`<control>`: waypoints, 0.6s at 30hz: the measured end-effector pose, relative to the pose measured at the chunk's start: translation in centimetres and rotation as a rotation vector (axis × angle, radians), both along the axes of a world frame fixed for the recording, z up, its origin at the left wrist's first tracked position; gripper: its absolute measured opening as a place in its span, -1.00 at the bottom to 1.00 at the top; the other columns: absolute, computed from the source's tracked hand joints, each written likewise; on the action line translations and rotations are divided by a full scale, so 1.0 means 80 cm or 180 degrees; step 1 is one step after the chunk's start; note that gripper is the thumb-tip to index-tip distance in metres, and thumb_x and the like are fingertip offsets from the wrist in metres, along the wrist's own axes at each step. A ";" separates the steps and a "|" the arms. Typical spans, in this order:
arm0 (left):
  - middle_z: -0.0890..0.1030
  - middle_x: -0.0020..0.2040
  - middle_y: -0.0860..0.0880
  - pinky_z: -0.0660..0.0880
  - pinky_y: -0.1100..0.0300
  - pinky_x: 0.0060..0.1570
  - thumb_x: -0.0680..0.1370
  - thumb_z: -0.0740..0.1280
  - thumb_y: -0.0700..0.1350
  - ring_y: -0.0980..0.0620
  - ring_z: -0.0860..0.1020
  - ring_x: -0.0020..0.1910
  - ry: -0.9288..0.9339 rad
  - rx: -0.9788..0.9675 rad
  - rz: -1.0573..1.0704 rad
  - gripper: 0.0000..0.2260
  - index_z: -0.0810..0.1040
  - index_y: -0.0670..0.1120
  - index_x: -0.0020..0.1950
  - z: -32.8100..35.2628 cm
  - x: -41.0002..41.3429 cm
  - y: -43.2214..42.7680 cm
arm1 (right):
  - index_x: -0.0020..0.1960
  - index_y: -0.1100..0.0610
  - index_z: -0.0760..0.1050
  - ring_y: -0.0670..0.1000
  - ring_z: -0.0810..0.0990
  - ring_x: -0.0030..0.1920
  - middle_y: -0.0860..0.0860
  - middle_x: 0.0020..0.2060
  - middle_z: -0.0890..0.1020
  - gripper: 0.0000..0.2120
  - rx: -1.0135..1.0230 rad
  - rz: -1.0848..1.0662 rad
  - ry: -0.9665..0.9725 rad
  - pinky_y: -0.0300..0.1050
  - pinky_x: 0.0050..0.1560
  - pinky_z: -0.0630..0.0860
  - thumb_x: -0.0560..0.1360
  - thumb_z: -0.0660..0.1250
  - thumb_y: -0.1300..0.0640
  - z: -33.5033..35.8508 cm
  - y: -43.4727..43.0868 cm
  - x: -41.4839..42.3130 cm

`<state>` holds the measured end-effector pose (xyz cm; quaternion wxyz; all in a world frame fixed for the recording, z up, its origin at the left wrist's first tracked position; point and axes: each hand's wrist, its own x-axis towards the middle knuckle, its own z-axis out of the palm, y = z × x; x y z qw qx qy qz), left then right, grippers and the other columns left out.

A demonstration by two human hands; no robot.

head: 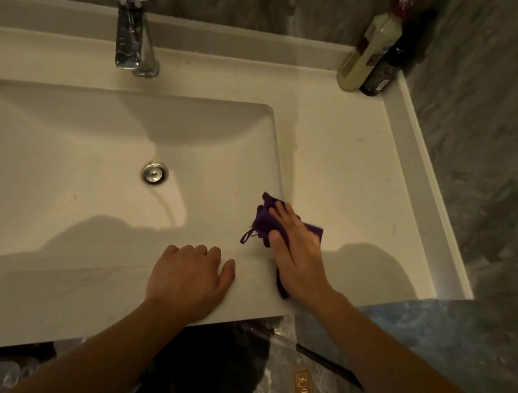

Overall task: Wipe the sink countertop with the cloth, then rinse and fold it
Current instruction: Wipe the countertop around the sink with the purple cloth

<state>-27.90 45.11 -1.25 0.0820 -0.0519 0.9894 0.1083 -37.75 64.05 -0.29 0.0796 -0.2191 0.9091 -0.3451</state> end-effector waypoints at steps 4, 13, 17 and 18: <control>0.61 -0.25 -0.04 0.48 -0.01 -0.08 0.62 -0.04 0.24 -0.11 0.59 -0.25 0.0017 0.0021 0.0040 -0.52 0.55 -0.01 -0.12 0.000 0.000 0.000 | 0.61 0.18 0.25 0.04 0.15 0.63 0.03 0.59 0.27 -0.46 -0.0401 -0.1058 -0.0051 0.00 0.63 0.07 0.69 0.06 -0.02 0.023 0.023 -0.062; 0.59 -0.24 -0.04 0.48 -0.04 -0.07 0.62 -0.08 0.25 -0.11 0.56 -0.25 -0.0027 0.0048 0.0068 -0.49 0.55 -0.02 -0.08 0.000 -0.001 0.000 | 0.65 0.15 0.10 0.17 0.02 0.65 0.14 0.67 0.10 -0.38 0.1588 -0.1977 -0.0217 0.28 0.58 0.07 0.69 -0.07 -0.14 0.000 0.043 -0.283; 0.62 -0.13 -0.06 0.42 -0.04 0.01 0.61 -0.16 0.27 -0.10 0.56 -0.16 -0.0080 0.0080 0.0048 -0.44 0.53 -0.01 0.02 -0.002 0.000 0.000 | 0.67 0.18 -0.01 0.19 -0.04 0.66 0.16 0.67 0.02 -0.32 0.1851 -0.1365 -0.0141 0.22 0.62 -0.01 0.68 -0.06 -0.19 0.001 -0.001 -0.339; 0.61 -0.12 -0.06 0.41 -0.04 0.02 0.61 -0.17 0.27 -0.09 0.56 -0.14 -0.0095 0.0105 0.0037 -0.44 0.52 -0.01 0.04 -0.003 0.000 0.000 | 0.67 0.19 -0.02 0.19 -0.04 0.66 0.17 0.67 0.02 -0.31 0.1902 -0.1225 -0.0086 0.21 0.62 -0.01 0.68 -0.06 -0.19 -0.001 -0.013 -0.346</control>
